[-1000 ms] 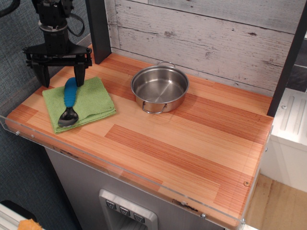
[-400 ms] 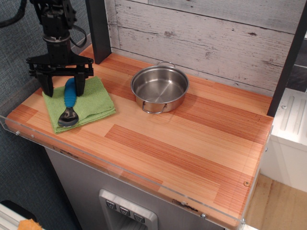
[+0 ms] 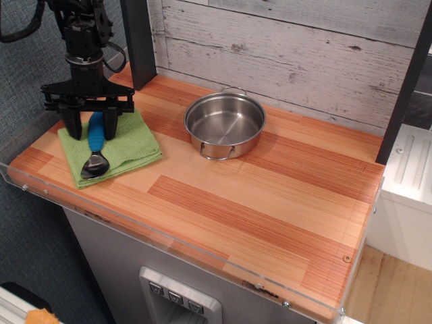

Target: Spoon the mixture into the pot and smooth the surface with a spatula.

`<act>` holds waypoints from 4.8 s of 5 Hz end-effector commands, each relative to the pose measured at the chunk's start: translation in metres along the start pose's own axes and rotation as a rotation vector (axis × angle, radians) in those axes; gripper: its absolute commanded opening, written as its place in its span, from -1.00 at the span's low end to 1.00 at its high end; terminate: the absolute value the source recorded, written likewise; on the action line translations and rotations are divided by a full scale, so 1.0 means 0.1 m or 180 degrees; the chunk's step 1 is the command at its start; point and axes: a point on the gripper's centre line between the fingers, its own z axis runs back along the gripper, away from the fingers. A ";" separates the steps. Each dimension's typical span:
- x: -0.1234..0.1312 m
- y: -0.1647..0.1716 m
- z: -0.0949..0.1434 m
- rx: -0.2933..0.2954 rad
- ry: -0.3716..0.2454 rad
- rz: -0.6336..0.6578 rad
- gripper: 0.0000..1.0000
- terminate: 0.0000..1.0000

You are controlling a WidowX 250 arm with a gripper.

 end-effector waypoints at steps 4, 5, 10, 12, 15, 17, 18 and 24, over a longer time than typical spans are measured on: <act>0.05 0.27 0.65 -0.0098 -0.0246 0.0227 1.00 -1.00; 0.04 0.26 0.80 -0.0112 -0.0313 0.0293 1.00 -1.00; 0.10 -1.02 1.14 -0.0345 -0.0402 0.0973 -1.00 -1.00; 0.16 -1.21 0.98 -0.0328 -0.0308 0.1249 -1.00 -1.00; 0.22 -1.39 0.85 -0.0074 -0.0566 0.1311 -1.00 -1.00; 0.24 -1.39 0.83 -0.0041 -0.0610 0.1246 1.00 -1.00; 0.26 -1.36 0.86 -0.0134 -0.0650 0.1102 1.00 -1.00; -0.21 -1.10 1.29 -0.0513 -0.0634 -0.0056 1.00 -1.00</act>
